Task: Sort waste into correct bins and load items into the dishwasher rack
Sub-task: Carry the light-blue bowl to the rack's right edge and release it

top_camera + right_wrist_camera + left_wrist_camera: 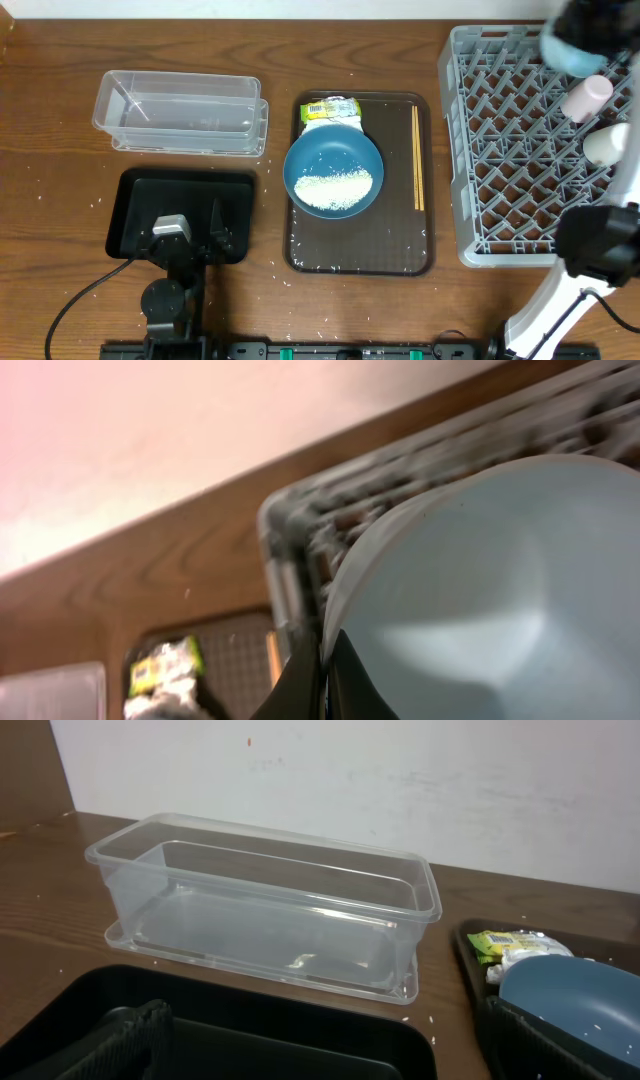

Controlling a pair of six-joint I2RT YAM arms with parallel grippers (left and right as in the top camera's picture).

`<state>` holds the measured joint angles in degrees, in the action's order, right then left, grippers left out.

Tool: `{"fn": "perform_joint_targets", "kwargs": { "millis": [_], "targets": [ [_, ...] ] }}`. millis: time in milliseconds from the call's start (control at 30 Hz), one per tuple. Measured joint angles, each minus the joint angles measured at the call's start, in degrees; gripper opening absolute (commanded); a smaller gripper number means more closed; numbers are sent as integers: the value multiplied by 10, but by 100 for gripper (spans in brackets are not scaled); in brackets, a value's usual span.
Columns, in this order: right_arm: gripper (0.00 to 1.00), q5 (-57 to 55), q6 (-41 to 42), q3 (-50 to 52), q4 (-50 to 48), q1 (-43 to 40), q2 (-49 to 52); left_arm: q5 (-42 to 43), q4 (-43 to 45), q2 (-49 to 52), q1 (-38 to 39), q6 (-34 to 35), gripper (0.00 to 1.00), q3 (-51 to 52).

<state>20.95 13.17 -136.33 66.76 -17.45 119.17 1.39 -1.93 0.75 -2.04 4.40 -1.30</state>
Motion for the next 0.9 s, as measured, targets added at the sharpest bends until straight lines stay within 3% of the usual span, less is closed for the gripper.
{"fn": "perform_joint_targets", "kwargs": {
  "millis": [333, 700, 900],
  "targets": [
    [1, 151, -61, 0, -133, -155, 26, 0, 0, 0, 0, 0, 98, 0],
    [1, 370, -106, 0, -264, -202, 135, 0, 0, 0, 0, 0, 98, 0],
    [1, 466, -70, 0, -320, -238, 186, 0, 0, 0, 0, 0, 98, 0]
  ]
}}
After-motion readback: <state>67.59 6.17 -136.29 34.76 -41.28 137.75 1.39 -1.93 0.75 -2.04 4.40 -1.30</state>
